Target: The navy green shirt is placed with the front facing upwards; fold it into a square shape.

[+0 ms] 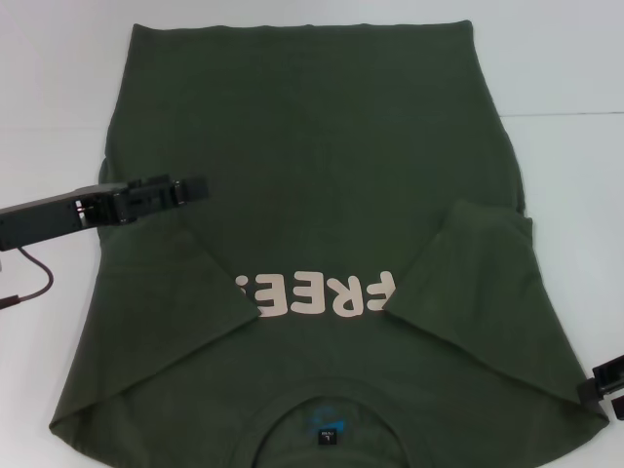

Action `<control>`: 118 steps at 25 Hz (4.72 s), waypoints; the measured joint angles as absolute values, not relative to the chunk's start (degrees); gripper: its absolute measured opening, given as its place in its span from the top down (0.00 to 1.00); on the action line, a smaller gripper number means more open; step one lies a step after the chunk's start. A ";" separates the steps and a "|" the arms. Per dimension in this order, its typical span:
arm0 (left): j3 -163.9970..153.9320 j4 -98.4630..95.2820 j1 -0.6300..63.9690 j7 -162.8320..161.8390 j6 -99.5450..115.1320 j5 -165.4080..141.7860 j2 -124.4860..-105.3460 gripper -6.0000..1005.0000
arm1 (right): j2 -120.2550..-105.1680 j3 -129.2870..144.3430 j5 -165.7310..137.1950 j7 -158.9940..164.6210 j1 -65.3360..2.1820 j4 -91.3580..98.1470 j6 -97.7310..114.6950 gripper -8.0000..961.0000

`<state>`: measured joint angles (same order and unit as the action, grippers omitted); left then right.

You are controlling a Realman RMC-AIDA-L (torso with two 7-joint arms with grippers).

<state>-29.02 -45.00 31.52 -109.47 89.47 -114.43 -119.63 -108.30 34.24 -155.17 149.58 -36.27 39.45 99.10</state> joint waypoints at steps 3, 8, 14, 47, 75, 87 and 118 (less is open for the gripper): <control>-28.92 -45.00 31.54 -109.48 89.47 -114.43 -119.62 0.04 | -108.55 34.55 -155.17 149.58 -36.29 39.43 98.62 0.30; -29.00 -45.00 31.55 -109.39 89.47 -114.43 -119.62 0.04 | -109.07 34.73 -155.15 149.51 -36.30 39.39 98.14 0.31; -28.91 -45.00 31.56 -109.35 89.47 -114.43 -119.62 0.04 | -109.22 34.73 -155.12 149.45 -36.30 39.04 97.79 0.36; -28.83 -45.00 32.18 -109.28 89.38 -114.38 -119.79 0.04 | -109.82 37.01 -154.82 146.32 -35.73 38.71 95.98 0.88; -21.54 -60.60 26.47 -140.73 106.61 -134.26 -116.96 0.05 | -110.27 36.35 -146.99 134.56 -36.51 39.34 95.70 0.89; -21.78 -60.07 25.50 -143.74 105.49 -144.77 -117.64 0.07 | -110.31 36.49 -146.95 133.41 -37.87 39.29 96.08 0.89; -25.35 -52.46 27.91 -144.09 99.20 -151.54 -117.07 0.12 | -110.48 36.71 -146.95 133.15 -39.00 39.28 96.17 0.89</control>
<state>-25.35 -52.46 27.91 -144.09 99.20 -151.54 -117.07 -110.48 36.71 -146.95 133.15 -39.00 39.28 96.17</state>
